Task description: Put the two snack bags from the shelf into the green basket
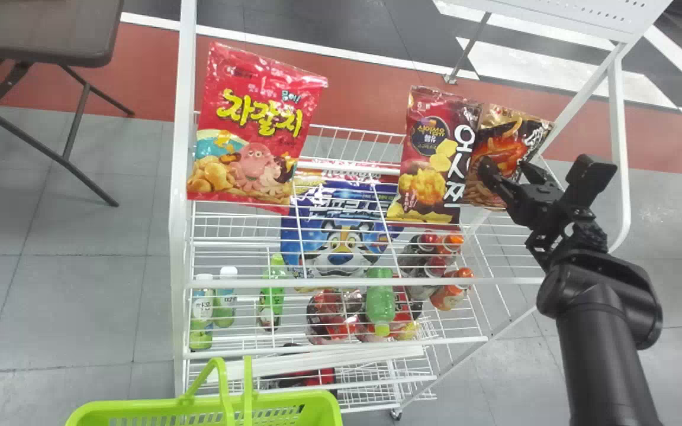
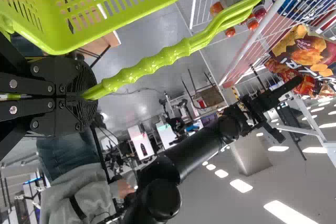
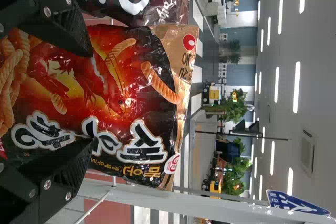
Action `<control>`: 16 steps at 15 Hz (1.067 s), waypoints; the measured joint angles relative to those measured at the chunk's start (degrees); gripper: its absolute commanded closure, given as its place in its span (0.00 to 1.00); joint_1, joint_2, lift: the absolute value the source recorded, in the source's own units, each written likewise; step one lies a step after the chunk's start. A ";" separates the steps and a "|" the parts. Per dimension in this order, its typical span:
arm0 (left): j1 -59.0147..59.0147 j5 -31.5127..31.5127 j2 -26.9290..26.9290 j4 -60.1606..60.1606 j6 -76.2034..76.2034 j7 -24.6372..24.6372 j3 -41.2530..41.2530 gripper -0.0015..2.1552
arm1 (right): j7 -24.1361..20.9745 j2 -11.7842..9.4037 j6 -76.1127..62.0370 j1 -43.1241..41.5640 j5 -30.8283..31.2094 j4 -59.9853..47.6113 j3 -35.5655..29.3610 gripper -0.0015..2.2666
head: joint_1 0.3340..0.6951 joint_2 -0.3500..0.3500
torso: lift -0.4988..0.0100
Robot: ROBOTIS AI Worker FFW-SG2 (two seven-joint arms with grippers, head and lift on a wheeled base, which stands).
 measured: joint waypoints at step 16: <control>0.54 0.25 -0.08 -0.58 0.00 0.18 -0.04 0.99 | -5.97 5.03 8.53 16.27 -8.86 -27.17 -3.84 0.97 | 1.00 0.00 | 0.97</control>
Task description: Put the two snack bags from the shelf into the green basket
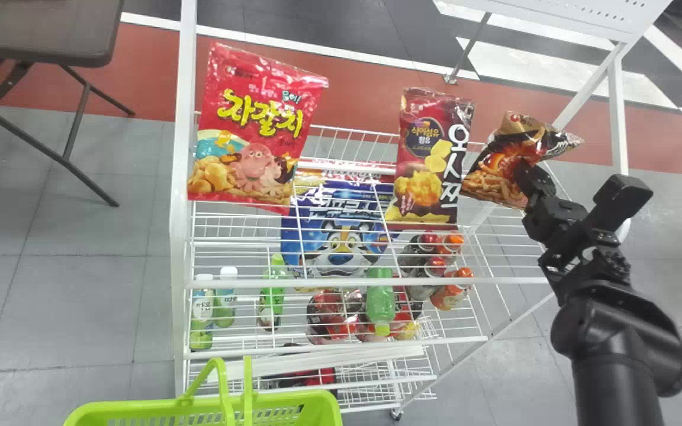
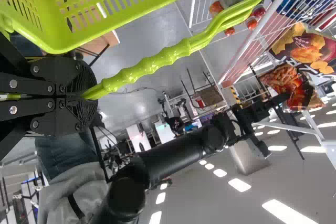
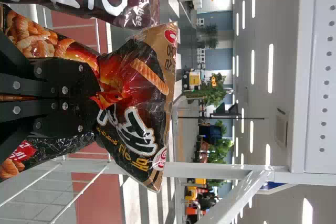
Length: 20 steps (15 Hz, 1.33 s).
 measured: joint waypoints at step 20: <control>0.10 -0.49 -0.18 -0.02 -1.26 0.25 -2.19 0.99 | 3.77 12.91 80.37 24.51 -27.92 -53.31 -10.44 0.97 | 1.00 0.00 | 0.97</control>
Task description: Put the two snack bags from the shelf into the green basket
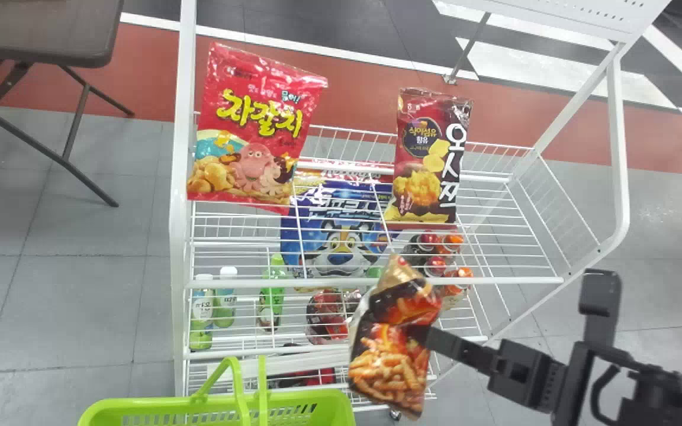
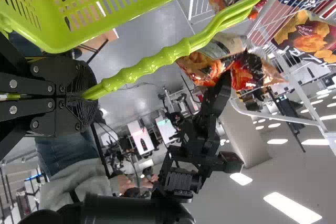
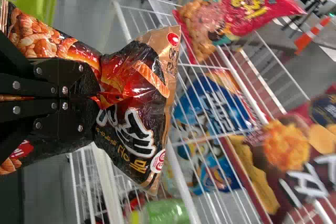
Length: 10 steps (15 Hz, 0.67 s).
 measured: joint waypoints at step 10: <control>0.61 -0.85 0.09 -0.83 -0.15 0.17 -1.48 0.99 | -1.48 -0.79 0.04 7.56 8.68 6.94 25.47 0.96 | 1.00 0.00 | 0.97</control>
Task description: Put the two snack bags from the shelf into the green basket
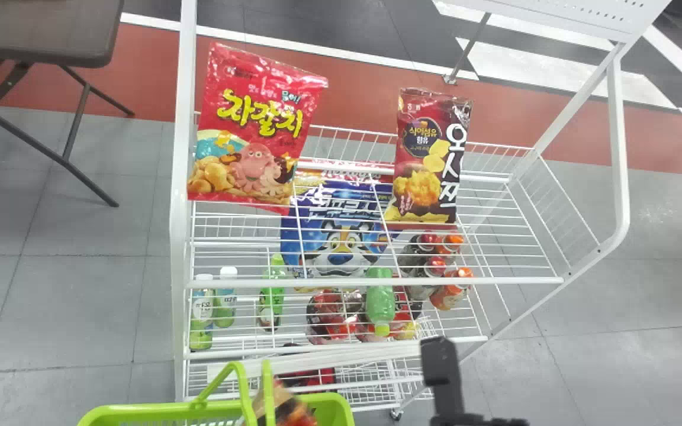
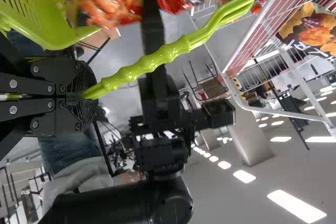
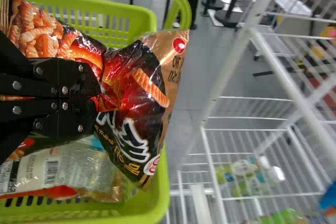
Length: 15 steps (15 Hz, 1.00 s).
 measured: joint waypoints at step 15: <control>0.35 -1.29 0.00 0.03 -0.92 0.18 -1.33 0.99 | 1.53 -1.04 0.00 -3.31 -12.86 -3.38 -18.01 0.04 | 1.00 0.00 | 0.97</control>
